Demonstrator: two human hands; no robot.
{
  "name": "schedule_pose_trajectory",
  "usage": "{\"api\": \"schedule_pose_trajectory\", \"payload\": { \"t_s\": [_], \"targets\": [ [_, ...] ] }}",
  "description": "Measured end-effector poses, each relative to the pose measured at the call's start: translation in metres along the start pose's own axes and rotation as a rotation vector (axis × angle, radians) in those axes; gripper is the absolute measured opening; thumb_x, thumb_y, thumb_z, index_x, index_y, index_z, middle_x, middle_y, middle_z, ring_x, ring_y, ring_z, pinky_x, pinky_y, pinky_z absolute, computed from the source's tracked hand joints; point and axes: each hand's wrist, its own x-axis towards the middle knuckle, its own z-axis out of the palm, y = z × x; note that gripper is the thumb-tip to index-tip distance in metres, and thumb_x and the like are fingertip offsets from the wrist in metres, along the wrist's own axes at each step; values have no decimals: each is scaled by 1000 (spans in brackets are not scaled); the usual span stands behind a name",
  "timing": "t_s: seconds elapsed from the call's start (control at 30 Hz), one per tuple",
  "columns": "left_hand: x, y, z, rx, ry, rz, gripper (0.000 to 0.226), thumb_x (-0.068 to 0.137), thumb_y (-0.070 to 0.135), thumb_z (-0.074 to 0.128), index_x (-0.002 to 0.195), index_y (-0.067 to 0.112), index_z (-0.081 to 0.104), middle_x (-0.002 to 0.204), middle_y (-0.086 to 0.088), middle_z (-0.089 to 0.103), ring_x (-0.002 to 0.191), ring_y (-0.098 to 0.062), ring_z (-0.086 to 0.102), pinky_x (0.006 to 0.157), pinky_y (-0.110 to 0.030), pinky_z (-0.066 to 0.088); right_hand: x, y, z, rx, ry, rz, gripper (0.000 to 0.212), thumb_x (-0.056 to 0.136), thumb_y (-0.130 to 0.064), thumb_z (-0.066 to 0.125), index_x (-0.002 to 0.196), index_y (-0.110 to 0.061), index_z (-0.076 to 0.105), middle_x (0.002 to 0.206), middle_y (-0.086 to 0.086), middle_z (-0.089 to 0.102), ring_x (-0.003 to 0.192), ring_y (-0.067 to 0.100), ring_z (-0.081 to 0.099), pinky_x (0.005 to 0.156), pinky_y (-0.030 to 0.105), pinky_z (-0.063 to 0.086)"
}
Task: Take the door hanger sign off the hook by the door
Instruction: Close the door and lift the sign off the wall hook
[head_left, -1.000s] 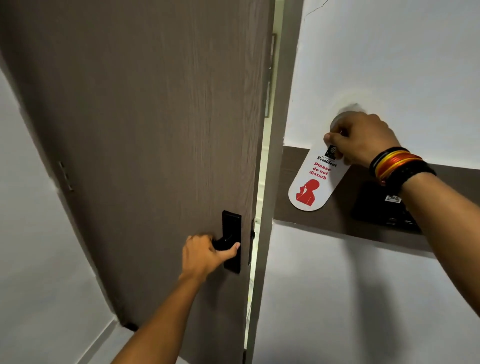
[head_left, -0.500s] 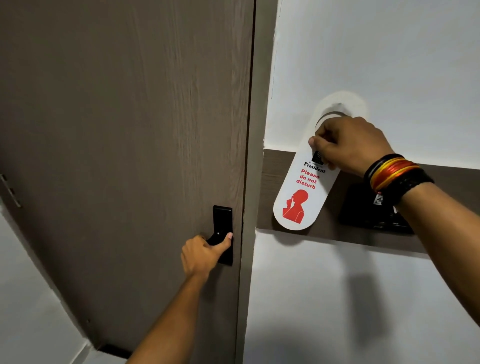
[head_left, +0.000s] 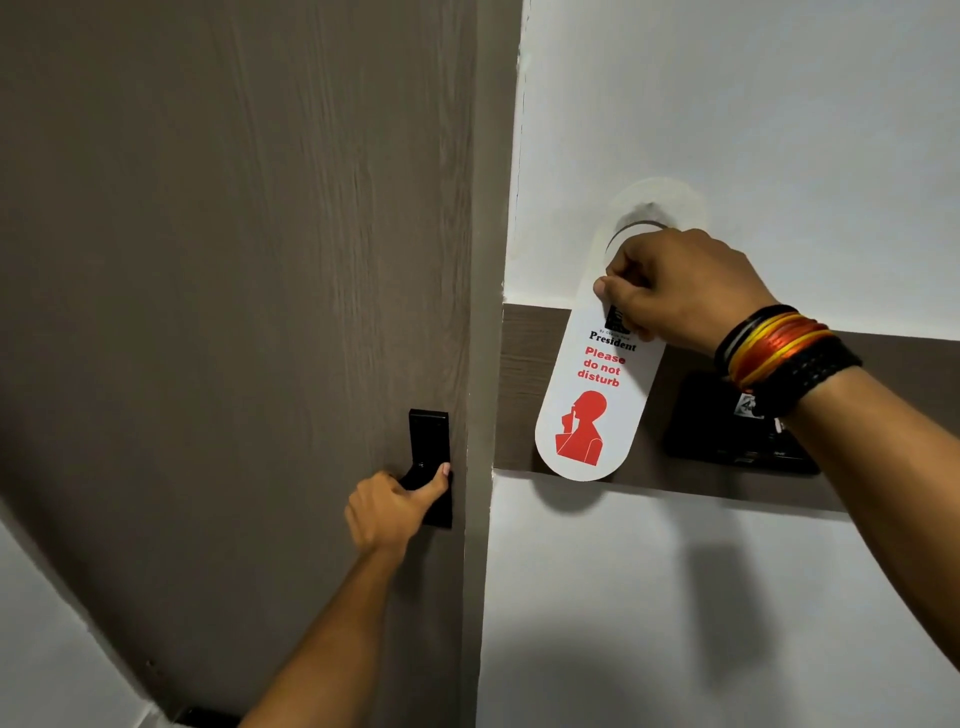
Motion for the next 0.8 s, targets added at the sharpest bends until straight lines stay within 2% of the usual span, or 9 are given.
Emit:
{"api": "schedule_pose_trajectory", "payload": {
  "t_s": [0.13, 0.2, 0.27, 0.37, 0.47, 0.53, 0.6, 0.67, 0.8],
  "targets": [
    [1, 0, -5, 56, 4, 45, 80, 68, 78, 78, 47, 16, 32, 43, 2, 37, 42, -17, 42, 45, -28, 27, 1, -1, -3, -9, 3, -7, 23, 99, -40, 57, 91, -22, 68, 82, 0, 68, 85, 26, 62, 69, 33, 39],
    [7, 0, -16, 214, -18, 149, 80, 70, 83, 73, 47, 17, 34, 43, 3, 39, 42, -14, 41, 51, -29, 36, 0, -2, -3, -16, 1, -6, 23, 99, -40, 56, 92, -22, 69, 83, 0, 68, 85, 25, 61, 70, 33, 38],
    [16, 1, -26, 410, -56, 269, 80, 73, 91, 60, 47, 17, 40, 45, 4, 46, 45, -14, 44, 75, -35, 48, 1, -3, -3, -32, -1, -5, 23, 99, -40, 56, 91, -21, 69, 84, 1, 69, 85, 25, 60, 70, 33, 38],
    [20, 10, -41, 615, -58, 350, 85, 68, 102, 34, 48, 20, 48, 52, 2, 60, 58, -18, 60, 98, -40, 46, -1, -6, -4, -48, 5, 0, 25, 99, -40, 56, 92, -20, 69, 86, 3, 70, 82, 25, 59, 69, 33, 40],
    [15, 15, -47, 752, -63, 404, 100, 61, 101, 6, 64, 20, 65, 75, -3, 72, 82, -24, 64, 94, -42, 44, -3, -9, -5, -66, 6, 11, 27, 100, -40, 55, 92, -18, 69, 88, 4, 71, 80, 24, 58, 68, 34, 40],
    [11, 19, -53, 780, -23, 466, 106, 67, 97, 9, 85, 15, 73, 92, -8, 74, 95, -29, 64, 88, -43, 45, -6, -11, -7, -67, 7, 10, 29, 100, -40, 55, 91, -17, 70, 89, 6, 72, 80, 26, 61, 67, 35, 42],
    [6, 31, -62, 681, 45, 555, 93, 80, 90, 22, 90, 12, 73, 93, -10, 74, 92, -31, 65, 84, -42, 48, -9, -12, -9, -72, 18, 5, 30, 100, -39, 55, 91, -15, 70, 89, 7, 73, 81, 28, 64, 67, 35, 42],
    [-2, 51, -76, 465, 92, 663, 70, 94, 74, 32, 82, 14, 66, 83, -8, 71, 82, -28, 63, 75, -39, 49, -15, -14, -8, -72, 44, -22, 28, 100, -37, 56, 90, -15, 70, 90, 8, 73, 82, 29, 65, 67, 35, 42],
    [-32, 106, -106, -21, 13, 804, 43, 108, 49, 44, 81, 19, 57, 78, 2, 62, 69, -16, 57, 63, -33, 47, -27, -30, -4, -35, 31, -83, 27, 100, -37, 55, 93, -16, 70, 92, 8, 74, 82, 29, 65, 68, 35, 44]
  ]
}}
